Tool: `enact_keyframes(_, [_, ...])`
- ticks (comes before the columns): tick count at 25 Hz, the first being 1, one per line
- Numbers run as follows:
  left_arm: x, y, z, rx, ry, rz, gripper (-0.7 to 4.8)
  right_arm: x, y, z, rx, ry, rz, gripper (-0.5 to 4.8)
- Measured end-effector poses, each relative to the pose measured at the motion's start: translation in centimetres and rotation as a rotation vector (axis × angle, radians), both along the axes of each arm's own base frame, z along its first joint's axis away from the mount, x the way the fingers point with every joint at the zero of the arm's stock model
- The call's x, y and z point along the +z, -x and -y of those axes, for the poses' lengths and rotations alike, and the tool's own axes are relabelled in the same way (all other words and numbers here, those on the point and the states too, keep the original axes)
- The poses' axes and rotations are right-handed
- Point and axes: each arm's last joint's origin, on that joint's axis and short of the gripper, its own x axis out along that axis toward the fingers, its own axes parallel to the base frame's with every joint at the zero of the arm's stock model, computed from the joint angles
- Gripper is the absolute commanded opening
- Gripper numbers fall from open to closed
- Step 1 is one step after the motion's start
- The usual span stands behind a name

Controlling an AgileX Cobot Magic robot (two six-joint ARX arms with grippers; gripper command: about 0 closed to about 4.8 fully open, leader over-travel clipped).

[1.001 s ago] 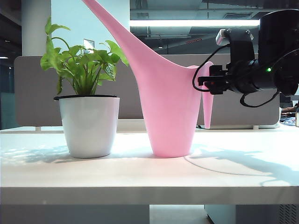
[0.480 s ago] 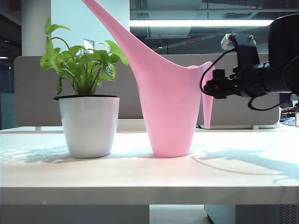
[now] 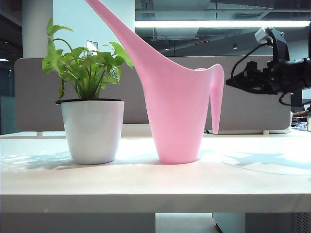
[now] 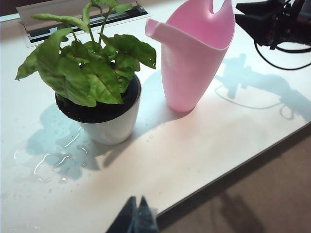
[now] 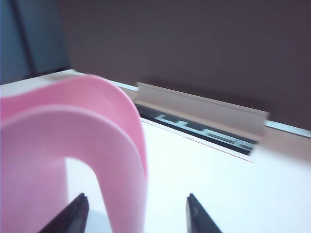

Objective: Pick up the watering can from the table, water the potted plant, and put the can back.

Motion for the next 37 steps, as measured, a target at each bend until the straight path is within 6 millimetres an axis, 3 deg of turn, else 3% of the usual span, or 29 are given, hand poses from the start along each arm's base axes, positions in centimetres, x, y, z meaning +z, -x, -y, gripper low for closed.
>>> enact_keyframes(6, [0.0, 0.0, 0.0, 0.000, 0.000, 0.000, 0.03, 1.4, -1.5, -0.4, 0.094, 0.011, -0.059, 3.38])
enact_keyframes(10, [0.0, 0.0, 0.0, 0.000, 0.000, -0.001, 0.03, 0.5, -1.7, -0.4, 0.091, 0.046, -0.065, 3.42])
enact_keyframes(12, [0.0, 0.0, 0.0, 0.000, 0.000, 0.000, 0.03, -0.2, -1.9, -0.4, 0.099, 0.050, -0.089, 3.93])
enact_keyframes(16, [0.0, 0.0, 0.0, 0.000, 0.000, -0.001, 0.03, -1.6, -2.6, -0.5, 0.111, 0.049, -0.124, 3.93])
enact_keyframes(21, [0.0, 0.0, 0.0, 0.000, 0.000, -0.001, 0.03, -1.1, -3.5, -0.7, 0.115, 0.050, -0.099, 3.92])
enact_keyframes(29, [0.0, 0.0, 0.0, 0.000, -0.001, -0.001, 0.03, -1.5, -5.0, -3.0, 0.166, 0.053, -0.090, 3.86])
enact_keyframes(33, [0.0, 0.0, 0.0, 0.000, -0.001, -0.001, 0.03, -1.0, -5.9, -3.5, 0.170, 0.053, -0.071, 2.83])
enact_keyframes(34, [0.0, 0.0, 0.0, 0.000, -0.001, -0.001, 0.03, -0.9, -6.0, -3.5, 0.168, 0.054, -0.067, 2.35])
enact_keyframes(35, [0.0, 0.0, 0.0, 0.000, -0.001, -0.001, 0.03, -0.7, -6.1, -3.5, 0.166, 0.054, -0.060, 1.52])
enact_keyframes(37, [0.0, 0.0, 0.0, 0.000, -0.001, -0.001, 0.03, -0.6, -6.1, -3.5, 0.156, 0.059, -0.050, 0.56])
